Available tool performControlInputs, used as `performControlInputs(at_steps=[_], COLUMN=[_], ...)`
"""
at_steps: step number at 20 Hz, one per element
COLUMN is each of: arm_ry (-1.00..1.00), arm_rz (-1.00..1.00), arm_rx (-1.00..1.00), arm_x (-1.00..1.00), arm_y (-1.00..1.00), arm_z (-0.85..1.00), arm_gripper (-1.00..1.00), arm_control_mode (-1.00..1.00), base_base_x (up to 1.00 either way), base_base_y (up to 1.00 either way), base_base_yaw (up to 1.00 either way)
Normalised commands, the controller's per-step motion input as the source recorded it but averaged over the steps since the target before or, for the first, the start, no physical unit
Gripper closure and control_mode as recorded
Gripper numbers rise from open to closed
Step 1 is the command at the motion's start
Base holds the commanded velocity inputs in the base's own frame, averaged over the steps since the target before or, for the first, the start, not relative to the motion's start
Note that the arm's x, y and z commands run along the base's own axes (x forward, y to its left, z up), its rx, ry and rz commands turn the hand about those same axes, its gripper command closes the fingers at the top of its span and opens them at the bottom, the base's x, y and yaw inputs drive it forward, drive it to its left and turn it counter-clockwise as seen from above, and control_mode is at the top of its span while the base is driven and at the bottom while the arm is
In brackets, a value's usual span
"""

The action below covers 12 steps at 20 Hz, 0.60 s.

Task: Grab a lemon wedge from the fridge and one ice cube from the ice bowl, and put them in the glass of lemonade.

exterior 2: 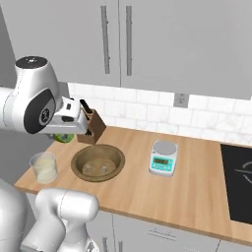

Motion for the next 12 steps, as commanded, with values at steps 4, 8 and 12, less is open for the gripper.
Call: performControlInputs(at_steps=[4,8,12], arm_ry=[0.0,0.0,0.0], arm_rz=[0.0,0.0,0.0], arm_rx=[0.0,0.0,0.0], arm_x=[0.0,0.0,0.0], arm_y=[0.0,0.0,0.0], arm_z=[0.0,0.0,0.0], arm_gripper=[1.0,1.0,1.0], arm_control_mode=[1.0,1.0,1.0], base_base_x=[0.12,0.0,0.0], base_base_y=[-0.02,-0.02,-0.01], base_base_yaw=[0.0,0.0,0.03])
